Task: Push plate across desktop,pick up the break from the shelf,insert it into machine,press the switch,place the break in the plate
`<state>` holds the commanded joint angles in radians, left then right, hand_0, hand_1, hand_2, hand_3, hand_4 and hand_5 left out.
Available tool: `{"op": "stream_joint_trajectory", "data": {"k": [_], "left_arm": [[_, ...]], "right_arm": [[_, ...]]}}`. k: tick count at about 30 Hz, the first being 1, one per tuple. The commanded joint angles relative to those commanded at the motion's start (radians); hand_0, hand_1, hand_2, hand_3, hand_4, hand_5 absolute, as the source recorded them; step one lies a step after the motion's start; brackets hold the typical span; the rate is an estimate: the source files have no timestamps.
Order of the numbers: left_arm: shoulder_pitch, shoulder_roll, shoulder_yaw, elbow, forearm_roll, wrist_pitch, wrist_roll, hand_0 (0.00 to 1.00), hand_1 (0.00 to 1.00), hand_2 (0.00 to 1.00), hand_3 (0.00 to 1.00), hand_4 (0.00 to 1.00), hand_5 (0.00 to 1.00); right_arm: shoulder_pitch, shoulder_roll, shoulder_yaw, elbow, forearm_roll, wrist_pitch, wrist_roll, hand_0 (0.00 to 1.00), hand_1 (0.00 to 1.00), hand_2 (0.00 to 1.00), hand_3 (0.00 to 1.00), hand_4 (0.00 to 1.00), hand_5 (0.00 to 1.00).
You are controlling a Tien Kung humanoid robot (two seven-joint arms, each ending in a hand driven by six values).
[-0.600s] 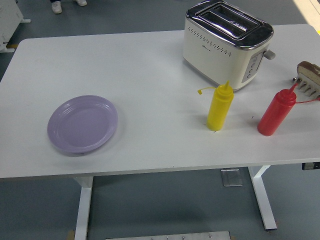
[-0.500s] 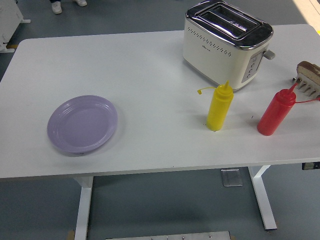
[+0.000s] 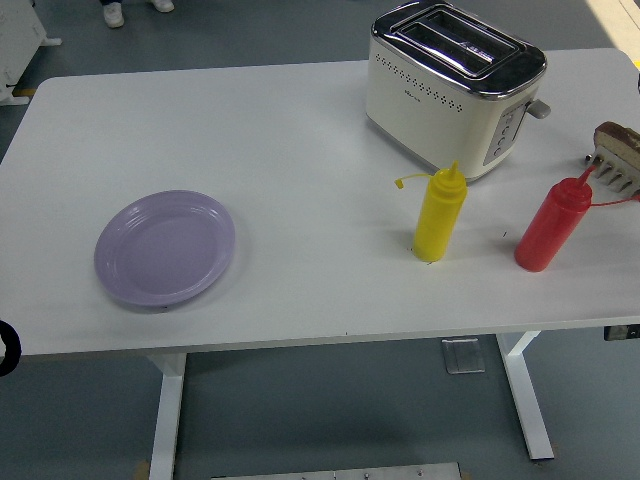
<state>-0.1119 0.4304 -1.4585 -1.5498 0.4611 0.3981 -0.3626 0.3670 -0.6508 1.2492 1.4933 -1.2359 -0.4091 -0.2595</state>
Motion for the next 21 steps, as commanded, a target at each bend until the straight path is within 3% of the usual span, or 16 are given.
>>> {"op": "stream_joint_trajectory", "data": {"k": [2,7,8,21], "left_arm": [[-0.002,-0.002,0.0,0.025,0.013,-0.003,-0.001,0.872,0.792,0.785,0.8,0.807,0.998],[-0.012,-0.008,0.006,0.101,0.015,-0.011,-0.002,0.872,0.792,0.785,0.8,0.807,0.998],[-0.014,-0.01,0.008,0.116,0.015,-0.012,-0.002,0.87,0.794,0.785,0.799,0.81,0.998],[-0.036,-0.04,0.084,0.263,-0.036,-0.024,-0.013,0.876,0.801,0.784,0.797,0.807,0.998]], "right_arm": [[0.009,0.002,-0.013,-0.016,-0.076,0.022,-0.013,0.805,0.775,0.775,0.777,0.738,0.04],[0.027,0.007,-0.049,-0.058,-0.258,0.079,-0.053,0.805,0.775,0.775,0.777,0.738,0.04],[0.029,0.009,-0.054,-0.065,-0.295,0.088,-0.061,0.813,0.796,0.797,0.831,0.713,0.034],[0.012,0.032,-0.076,-0.101,-0.726,0.137,-0.103,0.809,0.801,0.809,0.856,0.711,0.035]]}}
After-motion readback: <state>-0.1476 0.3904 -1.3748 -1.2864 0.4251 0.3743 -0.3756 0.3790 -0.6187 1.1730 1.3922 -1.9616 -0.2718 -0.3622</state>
